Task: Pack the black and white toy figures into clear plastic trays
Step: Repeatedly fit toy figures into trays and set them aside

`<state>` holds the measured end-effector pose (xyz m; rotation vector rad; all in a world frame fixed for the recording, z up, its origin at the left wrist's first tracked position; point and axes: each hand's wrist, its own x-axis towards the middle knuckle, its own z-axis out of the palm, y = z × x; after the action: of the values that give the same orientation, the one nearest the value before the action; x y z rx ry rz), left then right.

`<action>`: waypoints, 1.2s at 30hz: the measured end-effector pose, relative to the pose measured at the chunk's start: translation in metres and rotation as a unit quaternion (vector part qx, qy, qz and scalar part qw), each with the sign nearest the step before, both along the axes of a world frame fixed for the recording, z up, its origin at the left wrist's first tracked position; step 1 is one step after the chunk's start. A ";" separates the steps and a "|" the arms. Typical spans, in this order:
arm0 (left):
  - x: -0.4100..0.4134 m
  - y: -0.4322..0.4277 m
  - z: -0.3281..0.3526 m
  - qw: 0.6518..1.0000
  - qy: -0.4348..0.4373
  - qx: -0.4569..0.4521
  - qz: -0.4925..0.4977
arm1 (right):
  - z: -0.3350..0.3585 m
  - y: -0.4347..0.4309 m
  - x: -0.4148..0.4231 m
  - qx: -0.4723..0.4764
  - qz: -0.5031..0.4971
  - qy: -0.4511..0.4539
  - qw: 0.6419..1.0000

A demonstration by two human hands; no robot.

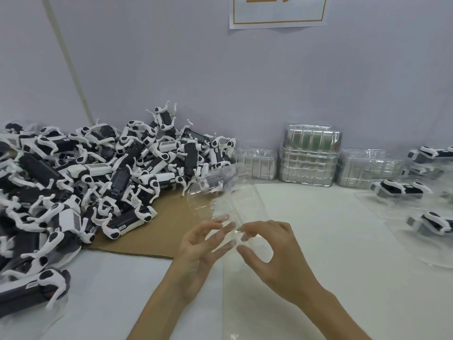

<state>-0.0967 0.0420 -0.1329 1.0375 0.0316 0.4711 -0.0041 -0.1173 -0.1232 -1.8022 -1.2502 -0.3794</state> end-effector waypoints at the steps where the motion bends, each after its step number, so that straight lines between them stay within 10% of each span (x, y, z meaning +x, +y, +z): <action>1: 0.000 0.001 -0.001 1.000 0.008 -0.001 0.006 | -0.001 0.001 -0.001 0.001 0.000 0.011 1.000; 15: -0.019 0.058 -0.001 0.944 0.040 -0.139 0.296 | 0.006 -0.007 0.015 -0.036 -0.132 0.065 0.988; 36: -0.021 0.098 -0.021 0.960 0.084 -0.112 0.242 | 0.004 -0.005 0.017 0.042 -0.092 0.187 0.977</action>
<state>-0.1180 0.1403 -0.1542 0.8389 0.4893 0.8031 0.0130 -0.1224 -0.1192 -1.8179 -0.7989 -0.1792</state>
